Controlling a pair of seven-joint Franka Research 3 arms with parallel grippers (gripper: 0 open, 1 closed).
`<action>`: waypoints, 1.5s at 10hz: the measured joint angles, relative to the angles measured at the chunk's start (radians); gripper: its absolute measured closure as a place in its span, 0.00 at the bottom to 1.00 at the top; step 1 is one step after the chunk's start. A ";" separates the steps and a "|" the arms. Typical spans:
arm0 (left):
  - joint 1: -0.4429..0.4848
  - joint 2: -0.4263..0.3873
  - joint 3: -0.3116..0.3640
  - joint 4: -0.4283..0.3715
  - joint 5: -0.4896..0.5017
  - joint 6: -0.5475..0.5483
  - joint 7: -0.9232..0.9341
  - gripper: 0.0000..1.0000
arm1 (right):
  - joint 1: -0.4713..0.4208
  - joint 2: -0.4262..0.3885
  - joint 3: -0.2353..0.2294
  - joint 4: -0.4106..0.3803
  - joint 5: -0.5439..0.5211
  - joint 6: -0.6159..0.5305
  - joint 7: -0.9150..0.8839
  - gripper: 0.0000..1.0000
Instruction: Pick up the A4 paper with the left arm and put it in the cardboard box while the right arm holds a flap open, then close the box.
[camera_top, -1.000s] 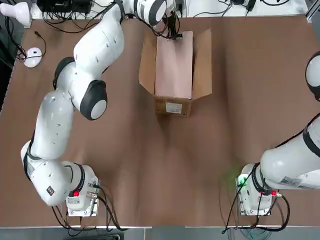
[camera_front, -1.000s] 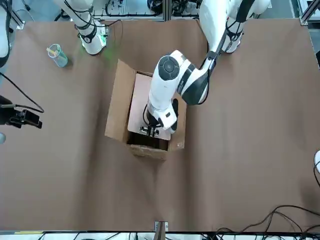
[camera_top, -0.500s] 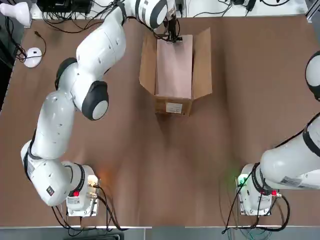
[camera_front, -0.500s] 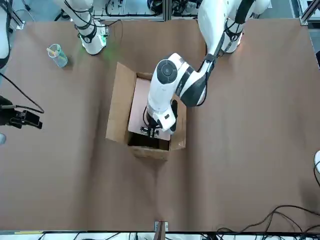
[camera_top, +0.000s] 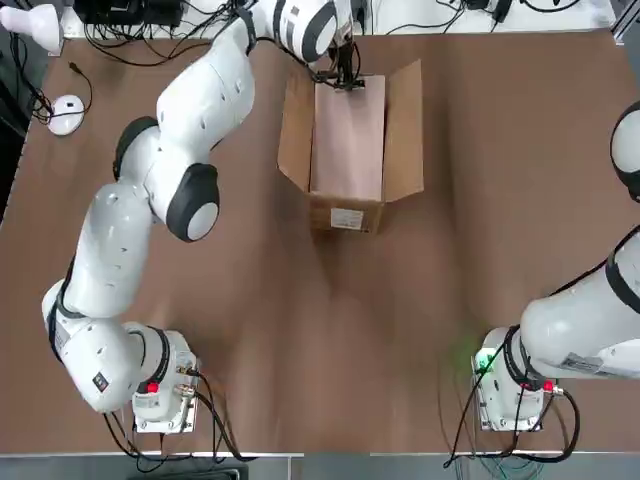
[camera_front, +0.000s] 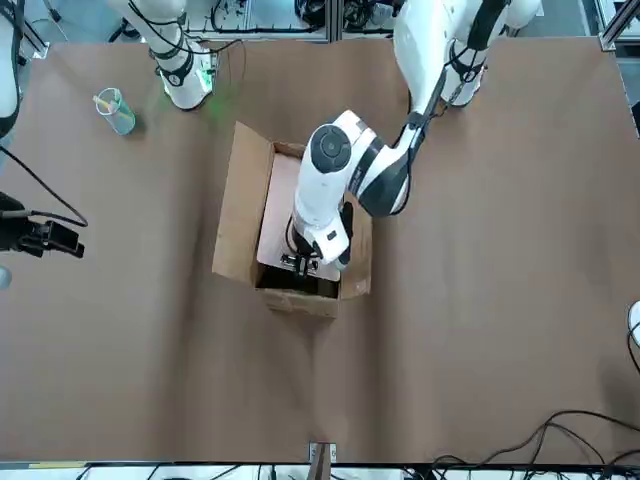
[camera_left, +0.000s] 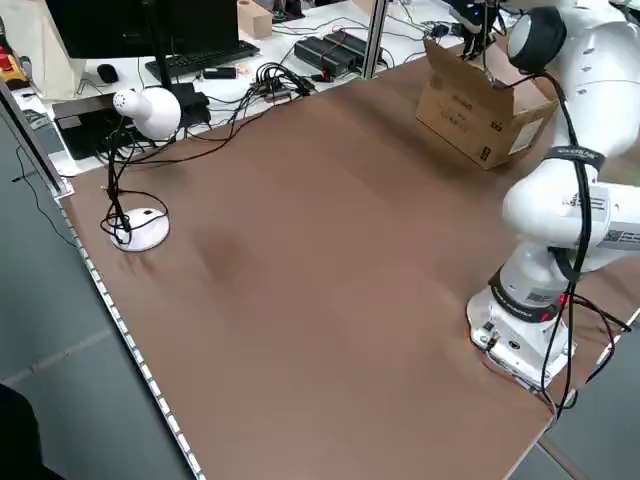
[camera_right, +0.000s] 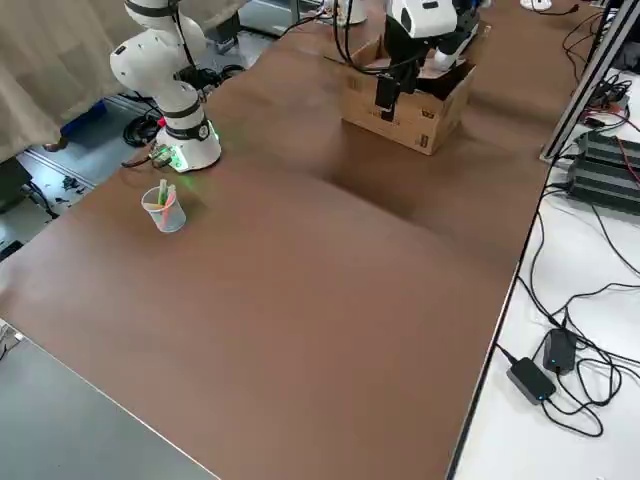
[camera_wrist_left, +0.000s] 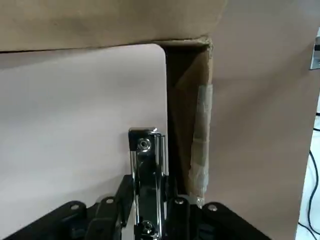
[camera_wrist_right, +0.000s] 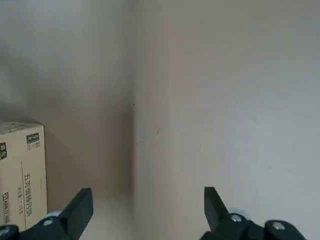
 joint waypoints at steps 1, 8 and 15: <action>-0.003 0.006 0.003 0.000 0.000 0.000 0.000 0.70 | 0.000 0.001 0.000 0.000 0.000 0.000 0.000 0.02; -0.011 0.030 0.007 -0.001 0.000 0.000 0.009 0.70 | 0.000 0.002 0.000 0.000 0.000 0.001 0.000 0.02; -0.013 0.037 0.009 -0.001 0.002 0.000 0.014 0.44 | 0.001 0.002 0.000 0.000 0.000 0.002 -0.001 0.01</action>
